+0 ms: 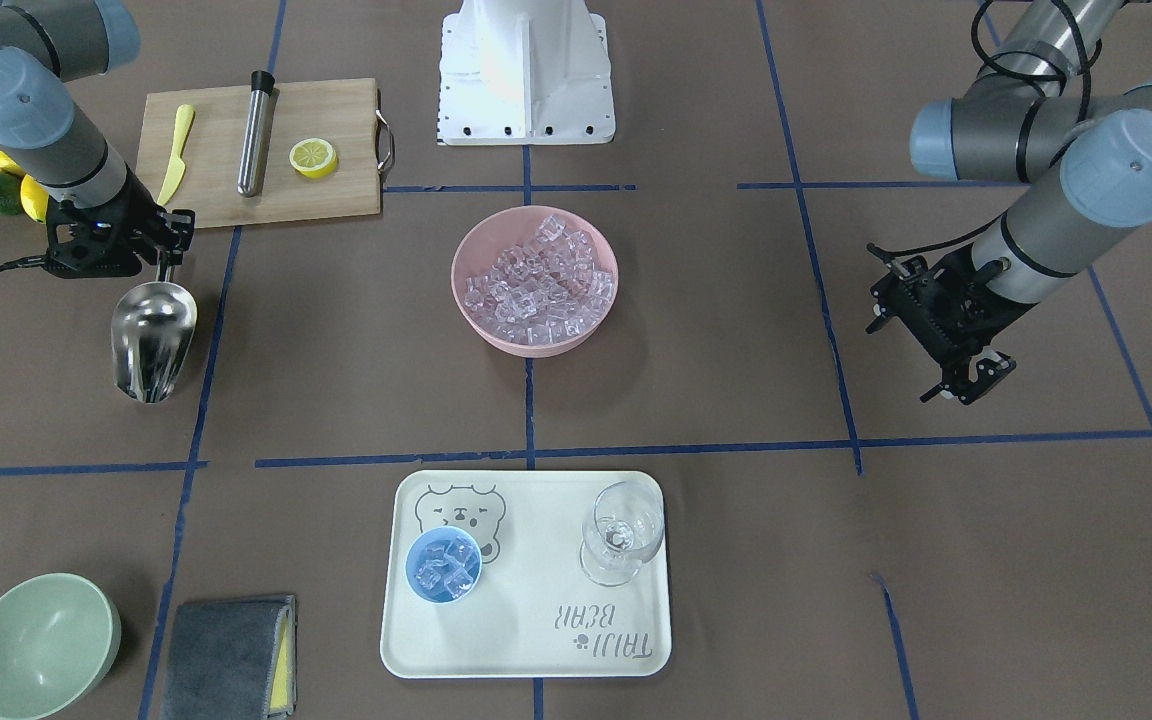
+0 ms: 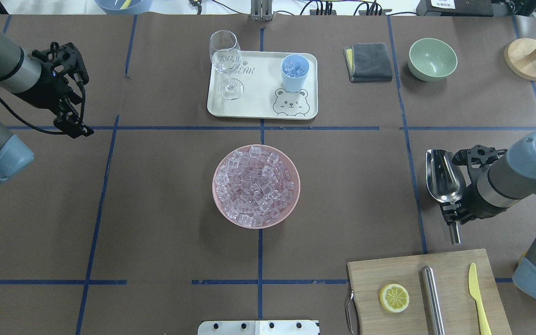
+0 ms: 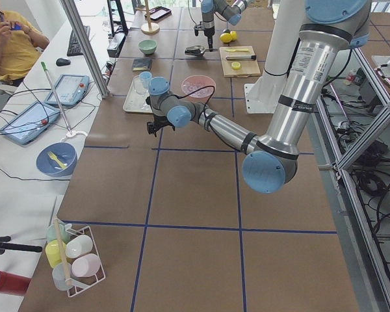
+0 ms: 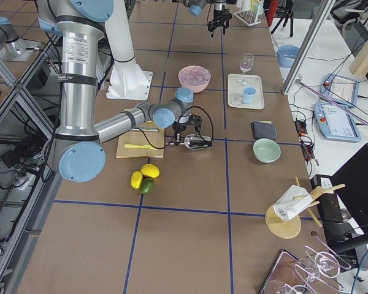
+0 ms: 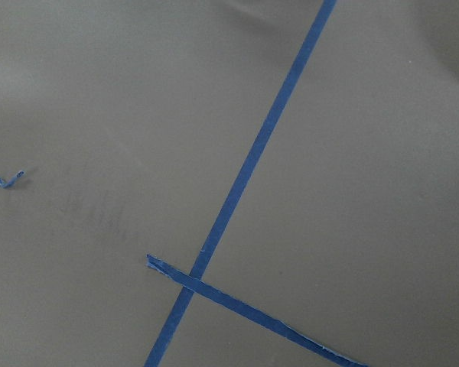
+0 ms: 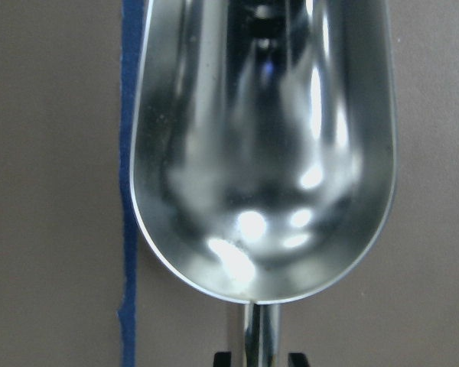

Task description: Put ice in cup with scoop

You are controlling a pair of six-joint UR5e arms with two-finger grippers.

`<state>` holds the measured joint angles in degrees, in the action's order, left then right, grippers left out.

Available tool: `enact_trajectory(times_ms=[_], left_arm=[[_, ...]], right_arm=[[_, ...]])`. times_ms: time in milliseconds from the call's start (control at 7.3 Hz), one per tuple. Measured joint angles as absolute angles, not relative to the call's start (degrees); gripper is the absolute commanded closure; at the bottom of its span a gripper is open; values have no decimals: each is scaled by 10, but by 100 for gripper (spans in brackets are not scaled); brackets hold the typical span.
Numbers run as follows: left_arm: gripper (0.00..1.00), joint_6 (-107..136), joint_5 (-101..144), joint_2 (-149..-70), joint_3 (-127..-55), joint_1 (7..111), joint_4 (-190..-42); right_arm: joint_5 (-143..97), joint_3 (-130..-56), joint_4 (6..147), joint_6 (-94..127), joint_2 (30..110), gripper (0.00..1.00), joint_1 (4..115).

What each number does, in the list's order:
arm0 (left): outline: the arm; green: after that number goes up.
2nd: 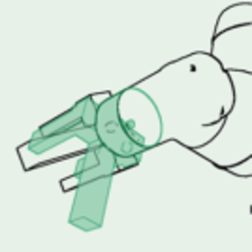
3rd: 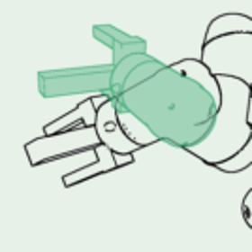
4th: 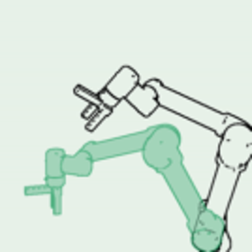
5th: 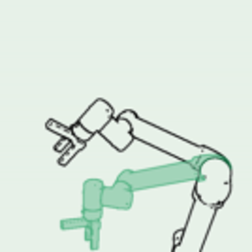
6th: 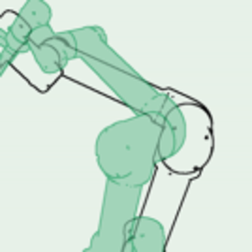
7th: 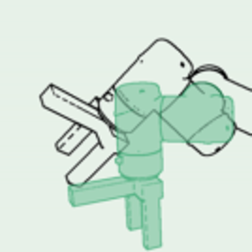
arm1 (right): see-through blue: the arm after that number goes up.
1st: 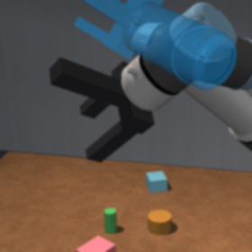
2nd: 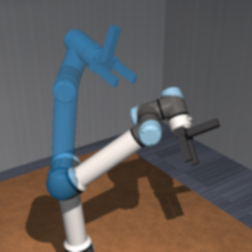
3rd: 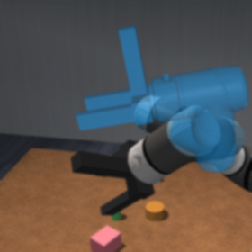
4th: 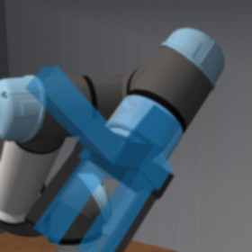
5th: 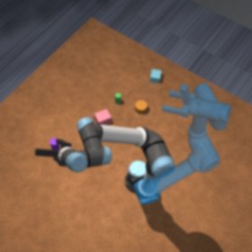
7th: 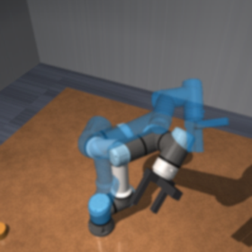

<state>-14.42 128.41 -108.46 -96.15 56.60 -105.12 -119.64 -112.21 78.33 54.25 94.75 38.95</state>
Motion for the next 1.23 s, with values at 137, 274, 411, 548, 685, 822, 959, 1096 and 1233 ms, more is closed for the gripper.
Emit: enact_trajectory(times_ms=[137,274,411,548,685,822,959,1096,1233], left_arm=[[0,-144,1284,-1085,-962,566,-1051],[0,-144,1284,-1085,-962,566,-1051],[0,-144,1284,-1085,-961,566,-1051],[0,-144,1282,-1084,-961,568,-1050],[0,-144,1277,-1081,-961,572,-1049],[0,-144,1274,-1068,-961,583,-1047],[0,-144,1272,-1046,-959,605,-1046],[0,-144,1272,-1021,-956,636,-1045],[0,-145,1273,-993,-956,680,-1045]], right_arm=[[-1197,-1122,784,543,949,0,389],[-1197,-1125,784,545,949,0,390],[-1196,-1132,784,548,951,0,391],[-1194,-1148,784,551,958,0,393],[-1193,-1175,784,553,973,0,408],[-1199,-1201,784,554,989,0,442],[-1212,-1211,784,552,997,0,492],[-1237,-1201,784,544,997,0,551],[-1267,-1172,786,515,990,0,614]])
